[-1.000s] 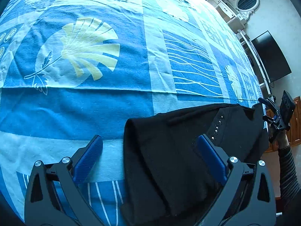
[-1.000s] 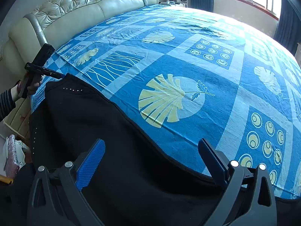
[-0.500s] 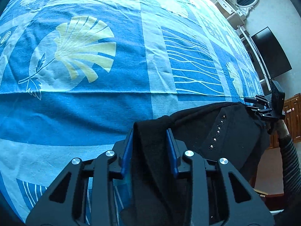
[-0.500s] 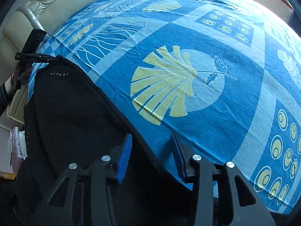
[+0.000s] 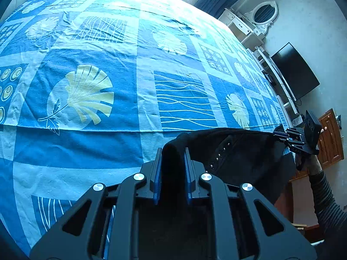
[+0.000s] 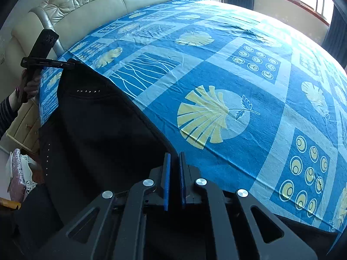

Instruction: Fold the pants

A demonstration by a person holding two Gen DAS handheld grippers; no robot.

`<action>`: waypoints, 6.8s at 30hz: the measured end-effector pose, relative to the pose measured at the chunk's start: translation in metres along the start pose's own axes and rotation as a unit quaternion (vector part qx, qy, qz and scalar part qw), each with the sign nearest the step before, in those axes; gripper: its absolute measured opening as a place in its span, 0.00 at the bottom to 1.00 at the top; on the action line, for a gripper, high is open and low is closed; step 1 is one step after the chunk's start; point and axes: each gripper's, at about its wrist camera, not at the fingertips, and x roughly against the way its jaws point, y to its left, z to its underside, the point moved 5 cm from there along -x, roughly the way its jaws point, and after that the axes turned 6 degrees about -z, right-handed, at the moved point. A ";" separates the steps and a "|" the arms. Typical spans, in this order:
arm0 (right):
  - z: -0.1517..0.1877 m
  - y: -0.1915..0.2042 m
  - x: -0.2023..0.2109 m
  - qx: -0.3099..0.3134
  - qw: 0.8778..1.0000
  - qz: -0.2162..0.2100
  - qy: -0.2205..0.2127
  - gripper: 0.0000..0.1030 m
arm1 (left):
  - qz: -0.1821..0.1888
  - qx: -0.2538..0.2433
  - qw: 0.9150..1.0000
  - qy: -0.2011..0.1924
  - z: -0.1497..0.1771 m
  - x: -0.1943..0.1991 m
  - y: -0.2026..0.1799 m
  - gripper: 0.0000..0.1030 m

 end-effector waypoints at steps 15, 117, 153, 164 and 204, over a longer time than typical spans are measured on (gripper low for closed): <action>0.139 0.094 0.005 -0.019 0.999 0.034 -0.014 0.08 | -0.008 0.044 0.999 -0.008 0.138 0.051 -0.004 0.09; 0.421 -0.083 0.201 -0.683 0.572 -0.078 -0.448 0.44 | -0.131 0.150 0.976 -0.090 0.188 0.073 -0.050 0.64; 0.463 -0.149 0.210 -0.677 0.413 -0.082 -0.603 0.57 | -0.166 0.188 0.967 -0.046 0.192 -0.011 -0.068 0.88; 0.481 -0.165 0.199 -0.725 0.506 0.013 -0.466 0.08 | -0.174 0.186 0.966 -0.046 0.191 -0.014 -0.069 0.89; 0.432 -0.157 0.210 -0.677 0.592 0.059 -0.434 0.07 | -0.169 0.176 0.968 -0.056 0.193 -0.013 -0.073 0.93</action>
